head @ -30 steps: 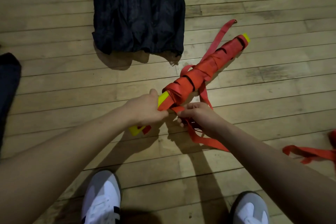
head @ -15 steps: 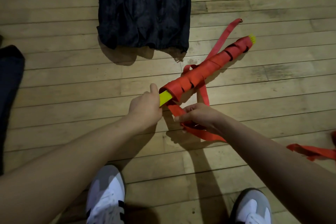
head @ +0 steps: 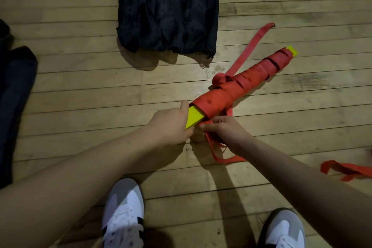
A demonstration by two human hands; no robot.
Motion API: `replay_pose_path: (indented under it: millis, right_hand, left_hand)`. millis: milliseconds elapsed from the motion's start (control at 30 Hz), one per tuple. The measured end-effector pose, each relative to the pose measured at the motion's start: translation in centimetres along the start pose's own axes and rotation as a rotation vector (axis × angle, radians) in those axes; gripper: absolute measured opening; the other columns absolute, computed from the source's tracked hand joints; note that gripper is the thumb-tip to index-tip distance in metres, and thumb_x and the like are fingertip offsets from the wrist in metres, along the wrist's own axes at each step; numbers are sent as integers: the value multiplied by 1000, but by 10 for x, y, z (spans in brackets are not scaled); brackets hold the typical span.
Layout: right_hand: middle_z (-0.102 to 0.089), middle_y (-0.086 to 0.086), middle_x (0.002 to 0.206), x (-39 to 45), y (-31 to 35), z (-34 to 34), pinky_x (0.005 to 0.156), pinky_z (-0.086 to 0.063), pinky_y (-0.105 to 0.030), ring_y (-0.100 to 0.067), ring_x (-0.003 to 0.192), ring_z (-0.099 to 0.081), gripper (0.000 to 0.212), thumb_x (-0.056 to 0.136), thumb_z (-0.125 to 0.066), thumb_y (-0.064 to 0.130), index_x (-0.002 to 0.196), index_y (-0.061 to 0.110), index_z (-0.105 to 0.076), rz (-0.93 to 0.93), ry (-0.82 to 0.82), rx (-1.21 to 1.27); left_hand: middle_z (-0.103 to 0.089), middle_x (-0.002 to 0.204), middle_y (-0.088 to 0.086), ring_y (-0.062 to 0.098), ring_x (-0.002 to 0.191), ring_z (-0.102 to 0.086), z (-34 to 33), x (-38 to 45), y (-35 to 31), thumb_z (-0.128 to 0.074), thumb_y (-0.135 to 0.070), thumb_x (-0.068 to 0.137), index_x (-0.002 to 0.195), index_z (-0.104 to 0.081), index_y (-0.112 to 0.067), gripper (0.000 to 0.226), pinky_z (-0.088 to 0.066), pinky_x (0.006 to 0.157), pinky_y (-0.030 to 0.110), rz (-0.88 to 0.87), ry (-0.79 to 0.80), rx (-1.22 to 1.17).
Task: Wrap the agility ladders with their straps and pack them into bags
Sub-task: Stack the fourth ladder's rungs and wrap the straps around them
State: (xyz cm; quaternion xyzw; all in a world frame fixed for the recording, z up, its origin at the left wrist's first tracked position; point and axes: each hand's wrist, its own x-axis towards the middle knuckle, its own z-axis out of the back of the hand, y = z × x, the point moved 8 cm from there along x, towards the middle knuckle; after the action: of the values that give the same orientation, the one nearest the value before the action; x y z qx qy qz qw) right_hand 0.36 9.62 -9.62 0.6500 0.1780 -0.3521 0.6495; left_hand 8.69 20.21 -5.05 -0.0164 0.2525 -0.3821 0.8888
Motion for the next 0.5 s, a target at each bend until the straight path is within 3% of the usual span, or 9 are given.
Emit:
replay_pose_path:
  millis: [167, 233, 333, 400, 500]
  right_hand:
    - [-52, 0, 57, -3, 14, -3, 51, -40, -22, -8, 48, -49, 23, 85, -69, 11, 67, 11, -55, -95, 166, -225]
    - [-56, -7, 69, -5, 15, -2, 62, -44, -28, -15, 61, -55, 13, 84, -70, 13, 79, 7, -60, -138, 201, -305]
    - [-60, -12, 78, -9, 14, -8, 71, -46, -37, -22, 69, -59, 9, 86, -66, 8, 92, 4, -61, -145, 258, -226]
    - [-62, -14, 79, -11, 16, -15, 70, -43, -39, -23, 68, -60, 5, 89, -61, 5, 93, 4, -58, -115, 284, -152]
    - [-61, -6, 71, -9, 18, -16, 58, -43, -28, -16, 56, -54, 4, 90, -59, 4, 94, 5, -57, -69, 229, -105]
  left_hand:
    - [-54, 111, 9, 28, 91, -62, 5, -3, 5, -50, -36, 93, 131, -29, -11, 50, -38, 61, 33, 21, -130, 102]
    - [-53, 113, 9, 28, 94, -62, 8, -1, 14, -50, -36, 94, 129, -33, -10, 47, -36, 62, 32, 53, -139, 138]
    - [-51, 114, 10, 28, 95, -61, 12, 3, 23, -50, -37, 94, 124, -37, -10, 43, -35, 62, 32, 85, -148, 132]
    - [-49, 115, 11, 28, 95, -60, 13, 4, 26, -51, -41, 94, 125, -36, -9, 47, -36, 63, 32, 110, -134, 96]
    - [-43, 117, 14, 32, 98, -57, 9, 6, 27, -52, -44, 91, 128, -33, -8, 54, -38, 68, 34, 128, -63, 13]
